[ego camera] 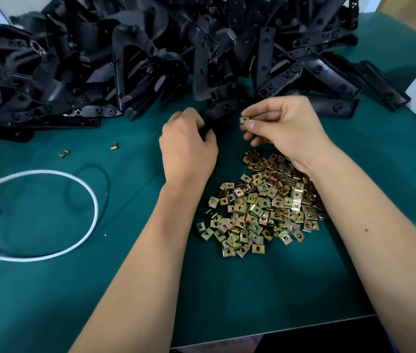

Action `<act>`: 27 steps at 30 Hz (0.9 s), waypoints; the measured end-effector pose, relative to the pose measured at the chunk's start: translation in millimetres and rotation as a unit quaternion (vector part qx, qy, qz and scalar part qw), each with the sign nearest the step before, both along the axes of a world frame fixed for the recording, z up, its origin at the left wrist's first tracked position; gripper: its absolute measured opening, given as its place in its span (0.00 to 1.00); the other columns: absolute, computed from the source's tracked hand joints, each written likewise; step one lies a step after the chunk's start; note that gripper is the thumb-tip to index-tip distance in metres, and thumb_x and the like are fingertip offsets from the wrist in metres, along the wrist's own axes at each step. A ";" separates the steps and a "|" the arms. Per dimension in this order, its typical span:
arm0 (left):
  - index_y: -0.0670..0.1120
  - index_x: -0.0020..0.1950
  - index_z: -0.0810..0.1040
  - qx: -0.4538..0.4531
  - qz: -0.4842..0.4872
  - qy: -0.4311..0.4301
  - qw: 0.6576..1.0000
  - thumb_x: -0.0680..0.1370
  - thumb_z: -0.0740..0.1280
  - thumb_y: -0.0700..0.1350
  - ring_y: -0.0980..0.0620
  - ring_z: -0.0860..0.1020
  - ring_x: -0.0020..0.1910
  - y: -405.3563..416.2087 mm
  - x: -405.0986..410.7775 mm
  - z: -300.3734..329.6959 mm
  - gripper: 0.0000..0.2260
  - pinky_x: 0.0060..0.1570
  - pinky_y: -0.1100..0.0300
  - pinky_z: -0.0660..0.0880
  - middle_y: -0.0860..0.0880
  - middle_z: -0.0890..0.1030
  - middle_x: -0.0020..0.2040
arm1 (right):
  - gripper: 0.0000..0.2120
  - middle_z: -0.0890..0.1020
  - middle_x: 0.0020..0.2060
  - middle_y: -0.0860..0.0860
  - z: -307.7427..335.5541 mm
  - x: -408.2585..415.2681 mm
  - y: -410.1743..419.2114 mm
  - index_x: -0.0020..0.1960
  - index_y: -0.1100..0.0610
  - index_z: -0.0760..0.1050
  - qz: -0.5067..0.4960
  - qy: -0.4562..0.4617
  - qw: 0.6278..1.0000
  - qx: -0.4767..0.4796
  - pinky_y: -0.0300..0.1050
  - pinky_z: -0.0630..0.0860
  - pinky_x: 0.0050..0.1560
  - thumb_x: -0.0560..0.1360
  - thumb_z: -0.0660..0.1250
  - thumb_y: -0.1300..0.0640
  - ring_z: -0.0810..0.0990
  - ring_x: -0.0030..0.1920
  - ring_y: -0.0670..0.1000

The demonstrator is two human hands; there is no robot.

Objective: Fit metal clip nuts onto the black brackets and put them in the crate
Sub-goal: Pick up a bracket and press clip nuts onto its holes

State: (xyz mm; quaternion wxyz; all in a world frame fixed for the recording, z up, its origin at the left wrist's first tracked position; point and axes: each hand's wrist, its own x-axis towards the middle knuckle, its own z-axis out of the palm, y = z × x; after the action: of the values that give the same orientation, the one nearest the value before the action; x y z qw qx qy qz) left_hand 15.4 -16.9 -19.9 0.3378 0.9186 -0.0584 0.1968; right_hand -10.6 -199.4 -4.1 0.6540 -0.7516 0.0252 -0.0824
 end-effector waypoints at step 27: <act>0.43 0.67 0.73 -0.731 -0.190 0.320 0.572 0.82 0.65 0.37 0.49 0.82 0.45 -1.5 -13.3 19.5 0.14 0.42 0.59 0.81 0.41 0.82 0.53 | 0.06 0.80 0.34 0.52 7.8 -9.4 25.7 0.48 0.60 0.82 0.034 0.003 0.988 0.153 0.38 0.71 0.28 0.82 0.67 0.62 0.76 0.33 0.48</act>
State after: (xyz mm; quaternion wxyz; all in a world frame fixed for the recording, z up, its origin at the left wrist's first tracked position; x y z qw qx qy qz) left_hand 2.1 -18.4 -0.4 0.9208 0.3302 0.0437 -0.2028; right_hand -20.0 -173.7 3.7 0.7637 -0.6433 0.0142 -0.0530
